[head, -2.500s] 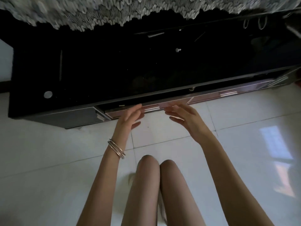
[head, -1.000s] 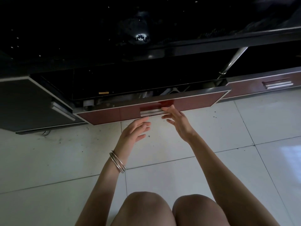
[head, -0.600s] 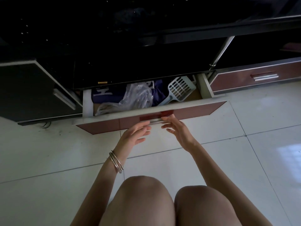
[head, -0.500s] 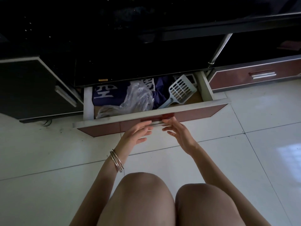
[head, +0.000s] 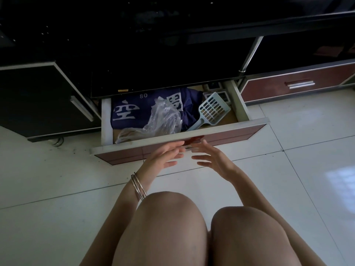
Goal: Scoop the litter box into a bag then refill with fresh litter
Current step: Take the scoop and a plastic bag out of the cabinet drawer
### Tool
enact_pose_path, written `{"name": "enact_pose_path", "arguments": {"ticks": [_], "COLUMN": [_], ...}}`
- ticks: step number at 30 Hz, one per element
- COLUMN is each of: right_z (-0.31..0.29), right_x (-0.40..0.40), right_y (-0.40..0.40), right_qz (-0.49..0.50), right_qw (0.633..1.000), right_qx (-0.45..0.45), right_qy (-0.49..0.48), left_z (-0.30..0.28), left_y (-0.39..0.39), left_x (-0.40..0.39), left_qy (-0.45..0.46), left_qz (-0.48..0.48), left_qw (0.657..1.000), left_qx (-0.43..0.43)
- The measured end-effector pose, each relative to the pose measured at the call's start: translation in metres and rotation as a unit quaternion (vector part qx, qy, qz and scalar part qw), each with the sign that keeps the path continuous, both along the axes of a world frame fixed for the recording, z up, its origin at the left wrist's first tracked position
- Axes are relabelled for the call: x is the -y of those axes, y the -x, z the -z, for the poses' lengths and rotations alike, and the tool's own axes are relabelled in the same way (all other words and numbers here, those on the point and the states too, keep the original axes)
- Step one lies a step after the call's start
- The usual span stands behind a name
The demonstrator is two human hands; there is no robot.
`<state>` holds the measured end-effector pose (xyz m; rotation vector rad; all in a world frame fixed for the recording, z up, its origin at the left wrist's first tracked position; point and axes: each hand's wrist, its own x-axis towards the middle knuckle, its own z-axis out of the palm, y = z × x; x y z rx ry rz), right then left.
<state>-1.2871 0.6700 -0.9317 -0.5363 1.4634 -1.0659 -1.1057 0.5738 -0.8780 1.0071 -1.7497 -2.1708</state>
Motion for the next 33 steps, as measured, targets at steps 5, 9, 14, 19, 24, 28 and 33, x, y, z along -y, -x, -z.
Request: {"name": "enact_pose_path", "arguments": {"ticks": [5,9,14,19,24,28,33], "right_z": [-0.022,-0.055,-0.089,-0.097,-0.089,-0.067,-0.044], "right_x": [-0.006,-0.001,0.018,0.046,0.064,0.085,0.115], "right_y": [0.007,0.015,0.034,0.053,0.065,0.071,0.078], "right_qz": [-0.05,-0.046,0.012,-0.017,-0.019,-0.086,-0.152], "right_qw": [0.998,0.992,0.981,0.974,0.971,0.963,0.928], "right_qx": [-0.001,-0.032,-0.075,-0.158,-0.178,-0.23,-0.338], "right_qy": [0.041,0.117,0.176,0.163,0.158,0.113,0.049], "left_z": [-0.025,-0.047,-0.063,-0.062,-0.052,-0.039,-0.029], "left_y": [0.005,0.017,0.041,0.053,0.057,0.056,0.058], "left_x": [0.009,0.018,0.042,0.064,0.078,0.082,0.088], "left_qy": [0.022,0.074,0.113,0.114,0.1,0.086,0.083], "left_qz": [0.038,0.102,0.084,0.05,0.024,0.021,0.021], "left_qw": [0.999,0.991,0.989,0.991,0.994,0.996,0.996], "left_qx": [-0.018,-0.037,-0.047,-0.049,-0.035,-0.015,0.0]}}
